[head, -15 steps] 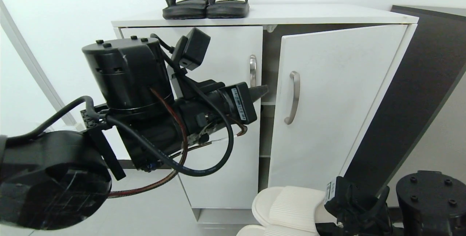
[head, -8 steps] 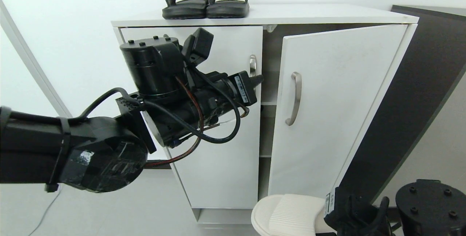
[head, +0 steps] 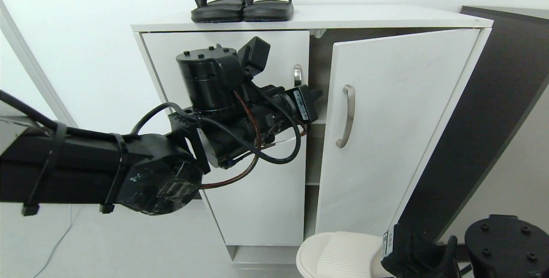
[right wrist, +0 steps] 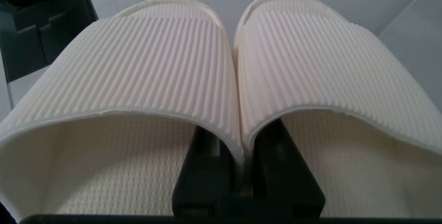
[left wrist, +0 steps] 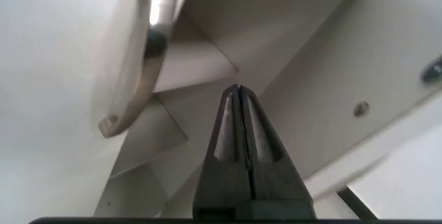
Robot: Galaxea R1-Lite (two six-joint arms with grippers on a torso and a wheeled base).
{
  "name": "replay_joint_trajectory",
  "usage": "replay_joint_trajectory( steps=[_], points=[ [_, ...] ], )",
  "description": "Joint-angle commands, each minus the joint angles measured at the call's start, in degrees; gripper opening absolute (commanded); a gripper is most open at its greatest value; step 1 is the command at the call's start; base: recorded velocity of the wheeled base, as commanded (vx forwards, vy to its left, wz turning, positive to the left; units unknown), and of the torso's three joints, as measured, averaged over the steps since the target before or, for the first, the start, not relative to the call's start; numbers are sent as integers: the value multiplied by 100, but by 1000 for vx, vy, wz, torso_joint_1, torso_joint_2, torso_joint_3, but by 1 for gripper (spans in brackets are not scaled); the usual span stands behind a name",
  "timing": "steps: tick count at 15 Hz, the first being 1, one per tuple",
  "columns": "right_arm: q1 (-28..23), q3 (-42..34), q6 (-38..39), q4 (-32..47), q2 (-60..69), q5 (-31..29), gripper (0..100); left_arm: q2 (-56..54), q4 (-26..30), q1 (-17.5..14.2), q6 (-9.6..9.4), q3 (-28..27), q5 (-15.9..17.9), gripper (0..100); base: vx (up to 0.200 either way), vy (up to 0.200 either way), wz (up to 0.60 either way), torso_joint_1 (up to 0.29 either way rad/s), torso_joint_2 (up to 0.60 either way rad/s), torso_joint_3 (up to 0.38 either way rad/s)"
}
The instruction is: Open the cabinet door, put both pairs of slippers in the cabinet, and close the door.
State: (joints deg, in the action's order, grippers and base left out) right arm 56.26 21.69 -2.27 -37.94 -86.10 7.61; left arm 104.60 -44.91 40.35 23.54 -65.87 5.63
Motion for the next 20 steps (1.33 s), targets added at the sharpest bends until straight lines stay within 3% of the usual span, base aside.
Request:
replay_joint_trajectory(
  steps=[1, 4, 7, 8, 10, 13, 17, 18, 20],
  points=[
    [17, -7, -2, 6, -38, 4, 0, 149, -18, -1, 98, -111, -27, 0, -200, 0, 0, 2, 7, 2],
    [78, -51, -2, -3, -29, 13, 0, 140, -27, 122, 107, -93, 17, 0, -200, 0, 0, 5, 2, -1],
    [219, -174, -2, -12, -3, 57, 0, 43, -27, 755, 1, 162, -18, 0, -200, 0, 0, 2, 1, 2],
    [263, -209, -2, -12, 15, 57, 0, 17, -88, 992, -218, 302, -18, 0, -200, 0, 0, 2, 2, 2],
    [289, -218, -81, -12, 15, 57, 0, -1, -352, 992, -341, 320, -27, 0, -100, 0, 0, -4, 1, 4],
    [272, -253, -125, -30, 6, 48, 0, -247, -457, 649, -359, 566, -45, 0, 0, 0, 0, 0, 0, 0],
    [-396, -147, -81, -574, -38, -418, 0, -1688, -651, -238, -350, 1937, -133, 0, 0, 0, 0, 0, 0, 0],
    [-467, -24, -63, -574, -65, -796, 0, -2163, -615, -414, -403, 2473, -273, 0, 0, 0, 0, 0, 0, 0],
    [-572, 204, 209, -574, -293, -1517, 0, -3077, -475, -783, -737, 3379, -765, 0, 0, 0, 0, 0, 0, 0]
  ],
)
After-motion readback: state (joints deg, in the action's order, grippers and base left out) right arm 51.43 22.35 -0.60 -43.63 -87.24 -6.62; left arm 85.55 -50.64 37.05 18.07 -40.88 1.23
